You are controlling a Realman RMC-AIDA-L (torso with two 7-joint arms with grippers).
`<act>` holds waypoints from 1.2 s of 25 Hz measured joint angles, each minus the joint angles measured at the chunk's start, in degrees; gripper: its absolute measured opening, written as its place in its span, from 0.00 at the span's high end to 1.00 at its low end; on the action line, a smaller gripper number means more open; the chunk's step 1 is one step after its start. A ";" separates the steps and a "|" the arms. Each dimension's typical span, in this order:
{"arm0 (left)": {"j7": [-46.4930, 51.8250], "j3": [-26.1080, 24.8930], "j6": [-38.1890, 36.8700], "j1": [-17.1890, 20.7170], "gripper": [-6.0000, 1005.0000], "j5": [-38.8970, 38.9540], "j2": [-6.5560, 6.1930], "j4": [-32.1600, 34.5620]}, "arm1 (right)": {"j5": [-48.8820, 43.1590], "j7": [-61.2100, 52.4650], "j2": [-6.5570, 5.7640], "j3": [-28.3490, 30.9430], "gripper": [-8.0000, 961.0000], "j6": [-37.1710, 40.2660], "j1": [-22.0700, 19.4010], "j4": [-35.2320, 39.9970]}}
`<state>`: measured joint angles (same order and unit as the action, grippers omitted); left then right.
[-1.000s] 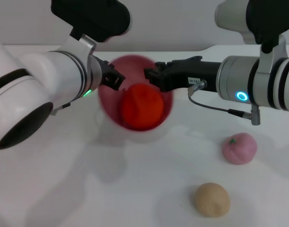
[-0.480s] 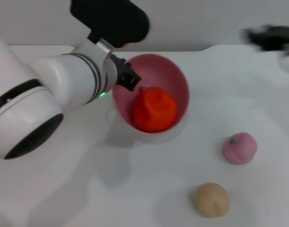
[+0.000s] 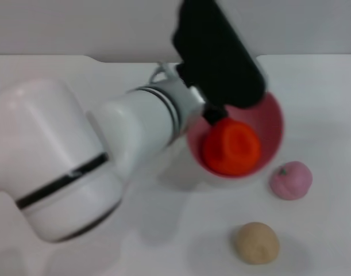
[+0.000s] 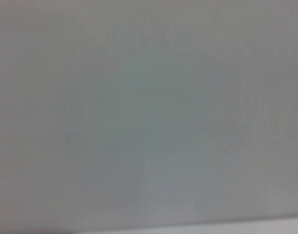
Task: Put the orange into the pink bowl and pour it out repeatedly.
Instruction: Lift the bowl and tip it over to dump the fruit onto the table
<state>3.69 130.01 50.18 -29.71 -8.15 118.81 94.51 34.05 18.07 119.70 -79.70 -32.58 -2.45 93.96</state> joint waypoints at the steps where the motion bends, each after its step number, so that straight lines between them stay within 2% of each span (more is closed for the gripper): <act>1: -0.40 0.85 -1.59 -0.02 0.95 -0.68 0.01 -0.10 | 0.29 0.00 0.00 0.04 0.51 -0.04 -0.03 -0.38; 4: -1.29 3.95 -7.98 0.48 0.95 -4.97 0.02 -1.43 | 1.17 0.01 -0.06 0.05 0.50 -0.14 0.08 -1.48; 6: -1.29 3.95 -7.98 0.48 0.95 -4.97 0.02 -1.43 | 1.55 0.01 -0.15 0.04 0.50 -0.16 0.17 -1.74; 7: -1.35 5.34 -11.07 0.78 0.95 -7.81 0.04 -2.48 | 1.72 0.01 -0.18 0.01 0.50 -0.18 0.21 -1.80; 8: -1.12 8.27 -17.78 1.35 0.95 -15.17 0.15 -4.70 | 1.79 0.01 -0.20 -0.03 0.50 -0.24 0.26 -1.88; 12: -0.95 9.49 -22.28 1.71 0.95 -22.03 0.19 -6.65 | 2.21 0.02 -0.30 0.02 0.50 -1.35 0.49 -2.12; 19: -0.71 9.50 -23.69 2.27 0.95 -35.19 0.19 -9.37 | 2.23 -0.49 -0.35 1.78 0.49 -3.83 0.33 -2.10; 24: 3.05 10.18 -24.17 2.17 0.95 -45.70 0.19 -12.36 | 2.23 -0.83 -0.36 3.03 0.49 -5.87 0.45 -2.19; 30: 4.92 13.99 -23.95 3.07 0.95 -60.19 0.23 -15.85 | 2.23 -0.85 -0.38 3.01 0.48 -6.24 1.11 -2.32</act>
<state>8.61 144.00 26.23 -26.64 -68.33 119.04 78.66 36.28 17.23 119.32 -76.70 -38.82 -1.34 91.64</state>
